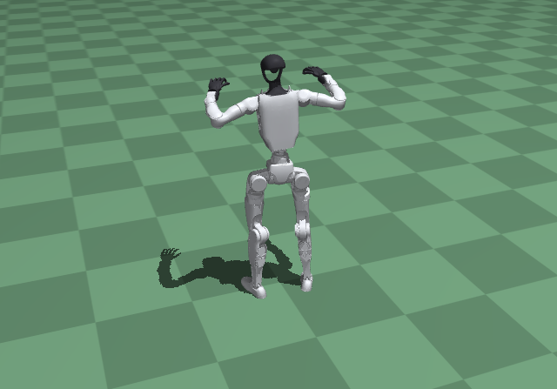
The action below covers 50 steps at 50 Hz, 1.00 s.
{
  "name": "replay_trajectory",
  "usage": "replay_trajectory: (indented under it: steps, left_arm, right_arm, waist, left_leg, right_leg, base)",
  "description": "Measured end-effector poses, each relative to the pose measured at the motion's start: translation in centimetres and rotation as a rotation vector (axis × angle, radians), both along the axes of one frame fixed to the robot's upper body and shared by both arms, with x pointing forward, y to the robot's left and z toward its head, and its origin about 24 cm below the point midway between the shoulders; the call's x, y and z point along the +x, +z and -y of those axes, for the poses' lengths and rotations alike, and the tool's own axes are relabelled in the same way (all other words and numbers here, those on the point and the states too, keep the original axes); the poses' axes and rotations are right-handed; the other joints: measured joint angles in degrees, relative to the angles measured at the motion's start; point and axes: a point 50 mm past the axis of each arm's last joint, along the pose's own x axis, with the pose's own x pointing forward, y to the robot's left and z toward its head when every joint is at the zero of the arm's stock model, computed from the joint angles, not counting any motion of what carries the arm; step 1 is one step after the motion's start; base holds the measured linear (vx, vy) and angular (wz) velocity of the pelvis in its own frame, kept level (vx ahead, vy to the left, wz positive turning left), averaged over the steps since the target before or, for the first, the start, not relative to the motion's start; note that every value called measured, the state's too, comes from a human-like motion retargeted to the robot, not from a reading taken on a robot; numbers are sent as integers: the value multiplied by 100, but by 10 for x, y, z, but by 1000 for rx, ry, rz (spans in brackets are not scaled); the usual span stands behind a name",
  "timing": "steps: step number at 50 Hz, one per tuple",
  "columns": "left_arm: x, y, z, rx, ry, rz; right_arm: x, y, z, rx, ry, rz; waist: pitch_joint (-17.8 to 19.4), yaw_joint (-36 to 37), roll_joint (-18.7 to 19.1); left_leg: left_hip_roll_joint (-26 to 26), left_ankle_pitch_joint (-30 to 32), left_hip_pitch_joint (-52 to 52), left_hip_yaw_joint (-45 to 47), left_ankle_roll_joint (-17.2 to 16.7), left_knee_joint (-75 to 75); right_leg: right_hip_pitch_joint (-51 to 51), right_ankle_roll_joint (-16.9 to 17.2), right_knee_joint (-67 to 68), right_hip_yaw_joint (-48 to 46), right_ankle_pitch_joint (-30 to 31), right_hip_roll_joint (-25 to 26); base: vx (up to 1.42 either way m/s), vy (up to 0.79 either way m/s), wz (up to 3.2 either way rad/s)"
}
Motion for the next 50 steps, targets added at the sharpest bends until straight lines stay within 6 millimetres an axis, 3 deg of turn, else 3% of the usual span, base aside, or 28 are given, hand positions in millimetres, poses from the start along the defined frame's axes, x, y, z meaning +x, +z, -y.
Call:
replay_trajectory:
  steps: [37, 50]
  left_arm:
    - [2, 1, 0, 42, 15, -14]
    - [-1, 18, -4, 139, 74, 11]
  right_arm:
    - [-11, 4, 9, -28, -67, 18]
    - [-16, 19, 8, -95, -89, 60]
  waist:
    - [-10, 64, 25]
    - [-6, 113, 49]
  left_leg:
    - [26, 1, -9, -30, -5, 10]
    - [62, 7, -5, 14, -30, 8]
  right_leg:
    - [22, 0, -15, -41, -24, 23]
    - [5, 0, -27, -9, -4, 66]
  base:
    - [0, 0, 0]
    - [0, 0, 0]
